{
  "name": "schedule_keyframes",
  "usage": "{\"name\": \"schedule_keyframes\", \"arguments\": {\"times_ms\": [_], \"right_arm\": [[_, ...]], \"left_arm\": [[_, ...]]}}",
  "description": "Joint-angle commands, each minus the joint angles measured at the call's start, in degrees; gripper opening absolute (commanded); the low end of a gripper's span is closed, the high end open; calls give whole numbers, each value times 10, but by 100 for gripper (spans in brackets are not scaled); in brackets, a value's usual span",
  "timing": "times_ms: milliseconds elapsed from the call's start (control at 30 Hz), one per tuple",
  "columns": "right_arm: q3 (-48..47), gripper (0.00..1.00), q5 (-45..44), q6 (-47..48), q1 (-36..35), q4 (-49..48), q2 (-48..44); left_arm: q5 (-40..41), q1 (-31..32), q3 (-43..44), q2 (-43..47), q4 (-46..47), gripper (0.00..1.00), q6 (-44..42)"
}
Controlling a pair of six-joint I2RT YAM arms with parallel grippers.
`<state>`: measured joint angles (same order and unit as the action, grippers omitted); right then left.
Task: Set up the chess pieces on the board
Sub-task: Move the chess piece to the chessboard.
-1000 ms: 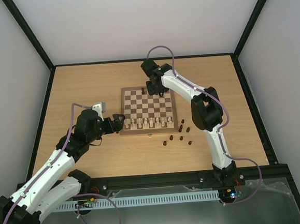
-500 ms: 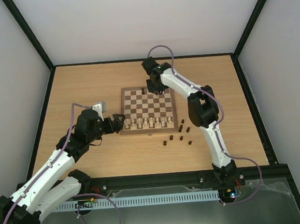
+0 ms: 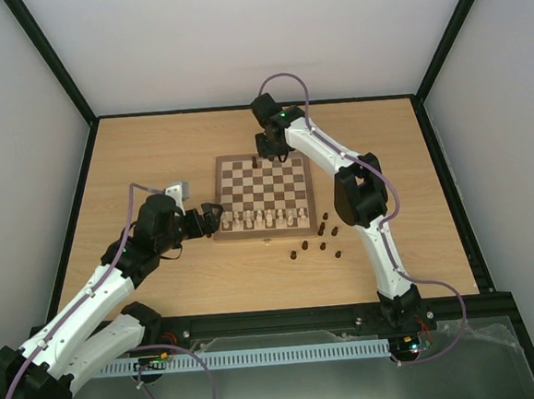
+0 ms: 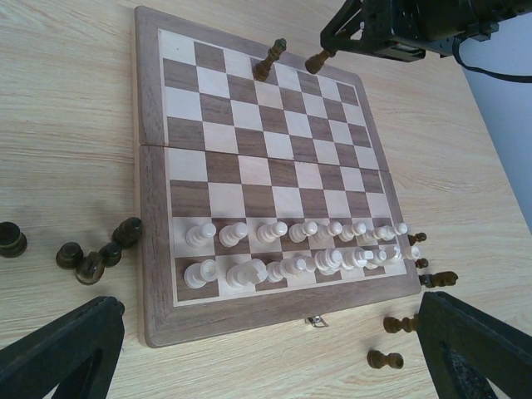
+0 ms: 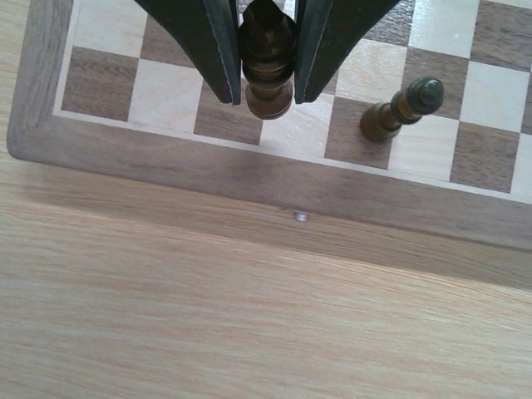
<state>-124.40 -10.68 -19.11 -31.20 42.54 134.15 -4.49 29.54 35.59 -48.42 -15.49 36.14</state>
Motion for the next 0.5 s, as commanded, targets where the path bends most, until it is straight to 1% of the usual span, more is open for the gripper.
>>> {"name": "schedule_keyframes", "arguments": {"times_ms": [0,467], "right_arm": [[-21,12,15,11,-6,27,22],[-33,12,31,15,-9,16,43]], "left_arm": [[4,-4,5,-1,9,99,-2],[6,-4,5,-4,8,100,-3]]}}
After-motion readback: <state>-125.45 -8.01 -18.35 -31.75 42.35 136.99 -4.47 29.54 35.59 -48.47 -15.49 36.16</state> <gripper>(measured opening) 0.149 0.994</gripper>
